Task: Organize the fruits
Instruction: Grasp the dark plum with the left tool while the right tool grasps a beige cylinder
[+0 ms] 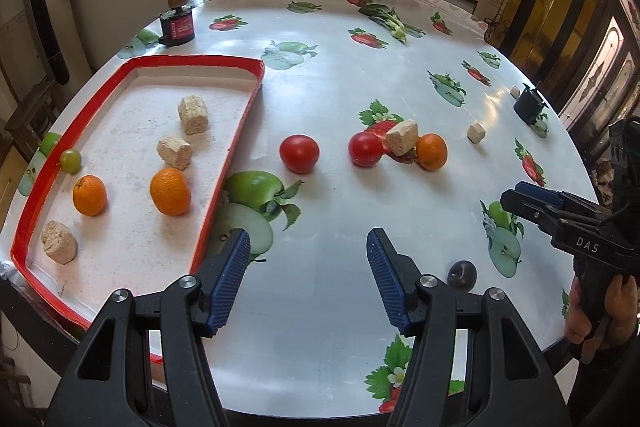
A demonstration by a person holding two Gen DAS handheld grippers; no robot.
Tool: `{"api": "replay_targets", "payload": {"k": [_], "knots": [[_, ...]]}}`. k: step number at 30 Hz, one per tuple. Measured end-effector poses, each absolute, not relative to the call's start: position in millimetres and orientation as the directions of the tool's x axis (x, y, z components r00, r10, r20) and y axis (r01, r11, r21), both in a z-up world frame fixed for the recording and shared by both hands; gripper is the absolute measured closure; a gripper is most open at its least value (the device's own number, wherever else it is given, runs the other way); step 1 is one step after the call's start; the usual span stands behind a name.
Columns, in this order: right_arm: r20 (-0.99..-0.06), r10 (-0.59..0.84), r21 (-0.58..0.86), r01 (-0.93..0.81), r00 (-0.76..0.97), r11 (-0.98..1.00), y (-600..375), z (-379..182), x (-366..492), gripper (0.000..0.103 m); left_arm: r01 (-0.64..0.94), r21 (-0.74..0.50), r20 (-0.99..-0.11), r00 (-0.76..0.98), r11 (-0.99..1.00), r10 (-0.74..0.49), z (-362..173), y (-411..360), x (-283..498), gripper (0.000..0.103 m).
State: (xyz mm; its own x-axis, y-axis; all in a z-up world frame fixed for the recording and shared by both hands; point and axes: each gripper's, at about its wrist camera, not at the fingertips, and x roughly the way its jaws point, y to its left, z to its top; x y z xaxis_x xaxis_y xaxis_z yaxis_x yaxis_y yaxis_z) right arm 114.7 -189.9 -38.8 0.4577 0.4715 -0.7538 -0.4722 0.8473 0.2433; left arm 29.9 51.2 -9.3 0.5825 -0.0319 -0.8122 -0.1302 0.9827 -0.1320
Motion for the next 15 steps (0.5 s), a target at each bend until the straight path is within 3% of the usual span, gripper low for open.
{"api": "replay_targets", "payload": {"k": [15], "knots": [[-0.755,0.437,0.235,-0.421,0.488,0.876,-213,-47,145,0.045,0.144,-0.168,-0.838,0.5,0.975,-0.219,-30,-52,35,0.044]]}}
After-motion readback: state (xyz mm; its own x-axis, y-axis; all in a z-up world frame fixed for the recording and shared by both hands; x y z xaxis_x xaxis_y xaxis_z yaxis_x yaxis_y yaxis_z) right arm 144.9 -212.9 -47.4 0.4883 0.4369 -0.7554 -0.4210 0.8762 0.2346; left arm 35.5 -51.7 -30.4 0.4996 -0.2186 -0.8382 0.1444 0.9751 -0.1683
